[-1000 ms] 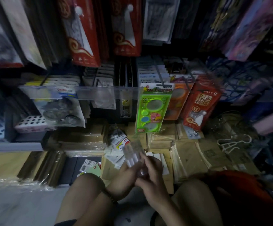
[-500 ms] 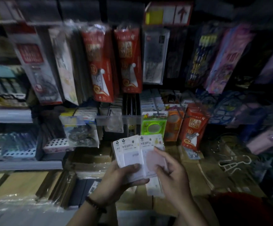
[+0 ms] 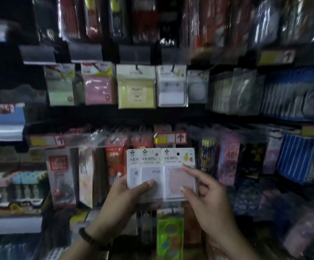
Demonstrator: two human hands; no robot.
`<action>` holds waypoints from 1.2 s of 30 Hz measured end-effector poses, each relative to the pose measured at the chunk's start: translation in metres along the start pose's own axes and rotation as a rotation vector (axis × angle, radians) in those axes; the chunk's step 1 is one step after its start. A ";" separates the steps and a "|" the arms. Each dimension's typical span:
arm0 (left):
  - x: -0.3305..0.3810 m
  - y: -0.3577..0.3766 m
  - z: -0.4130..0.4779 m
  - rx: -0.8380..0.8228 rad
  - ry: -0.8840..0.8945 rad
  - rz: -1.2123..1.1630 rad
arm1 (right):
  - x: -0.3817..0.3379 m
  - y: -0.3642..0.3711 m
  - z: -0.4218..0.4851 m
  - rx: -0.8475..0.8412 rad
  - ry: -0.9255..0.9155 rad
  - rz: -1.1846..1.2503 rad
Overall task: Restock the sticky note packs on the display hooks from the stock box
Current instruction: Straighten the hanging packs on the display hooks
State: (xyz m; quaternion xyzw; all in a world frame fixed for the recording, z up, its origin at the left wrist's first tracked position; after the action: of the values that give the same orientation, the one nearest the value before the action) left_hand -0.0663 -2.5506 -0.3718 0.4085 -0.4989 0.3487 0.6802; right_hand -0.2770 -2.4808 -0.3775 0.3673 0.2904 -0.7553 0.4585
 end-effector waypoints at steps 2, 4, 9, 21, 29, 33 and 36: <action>0.031 0.003 0.011 0.020 0.076 0.069 | -0.023 0.000 0.022 0.019 -0.065 -0.008; 0.060 0.005 0.017 0.021 0.155 0.121 | -0.042 0.000 0.041 0.034 -0.120 0.001; 0.119 0.010 0.026 0.078 0.338 0.231 | -0.075 0.001 0.090 0.066 -0.228 0.022; 0.181 -0.007 0.072 0.120 0.572 0.309 | -0.107 0.005 0.199 0.152 -0.335 -0.027; 0.181 -0.003 0.086 0.059 0.551 0.244 | -0.113 0.006 0.220 0.128 -0.374 -0.094; 0.182 -0.001 0.090 0.044 0.543 0.235 | -0.118 0.004 0.225 0.109 -0.356 -0.122; 0.182 0.002 0.091 0.039 0.558 0.239 | -0.117 0.007 0.229 0.096 -0.277 -0.180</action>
State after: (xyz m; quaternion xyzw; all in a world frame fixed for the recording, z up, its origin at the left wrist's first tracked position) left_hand -0.0566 -2.6196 -0.1806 0.2485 -0.3306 0.5344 0.7372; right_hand -0.3004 -2.6048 -0.1538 0.2537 0.2197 -0.8498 0.4064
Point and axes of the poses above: each hand's wrist, its own z-axis towards the middle knuckle, its own y-axis out of the palm, x = y × z, the point moved 4 cm from there along z, towards the middle knuckle
